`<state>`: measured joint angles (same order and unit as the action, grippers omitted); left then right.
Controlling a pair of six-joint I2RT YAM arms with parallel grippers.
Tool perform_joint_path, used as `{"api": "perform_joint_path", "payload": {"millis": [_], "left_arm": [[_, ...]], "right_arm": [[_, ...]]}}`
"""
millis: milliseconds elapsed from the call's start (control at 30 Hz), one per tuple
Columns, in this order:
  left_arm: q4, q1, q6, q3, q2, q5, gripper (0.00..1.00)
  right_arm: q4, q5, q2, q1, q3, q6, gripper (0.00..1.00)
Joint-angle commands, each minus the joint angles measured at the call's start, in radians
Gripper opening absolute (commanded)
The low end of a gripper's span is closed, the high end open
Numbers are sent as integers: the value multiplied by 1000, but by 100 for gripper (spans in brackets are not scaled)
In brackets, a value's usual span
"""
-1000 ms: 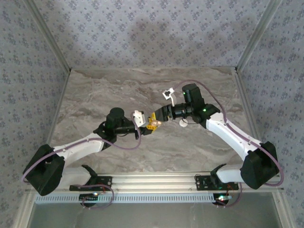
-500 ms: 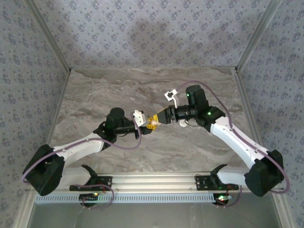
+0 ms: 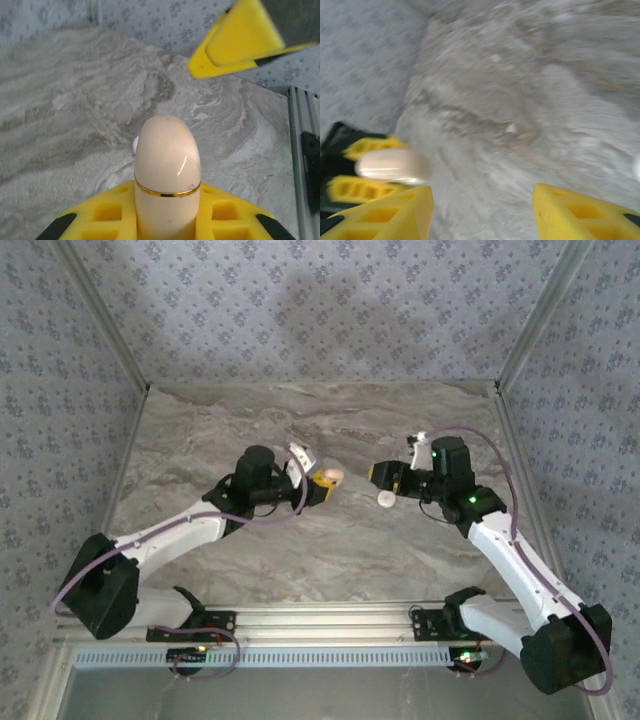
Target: Insert the wireless bluetooth earbuds into the charging case
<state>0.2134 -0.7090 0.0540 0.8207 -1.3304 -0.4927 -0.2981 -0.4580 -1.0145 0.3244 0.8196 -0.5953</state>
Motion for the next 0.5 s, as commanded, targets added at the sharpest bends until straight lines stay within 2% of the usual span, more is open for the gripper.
{"api": "perform_joint_path", "payload": {"millis": [0,200,467], "left_arm": [[-228,-3,172,130,-62,52,16],[-512,-6,336,395,-256,69,16],[-579,-11,492,579,-509,-2,16]], "right_arm": [[-27,189,19,-29,-39,-134,57],[-2,266,51,-39,-114,-194,57],[-8,299,136,-43,-209,-228,57]]}}
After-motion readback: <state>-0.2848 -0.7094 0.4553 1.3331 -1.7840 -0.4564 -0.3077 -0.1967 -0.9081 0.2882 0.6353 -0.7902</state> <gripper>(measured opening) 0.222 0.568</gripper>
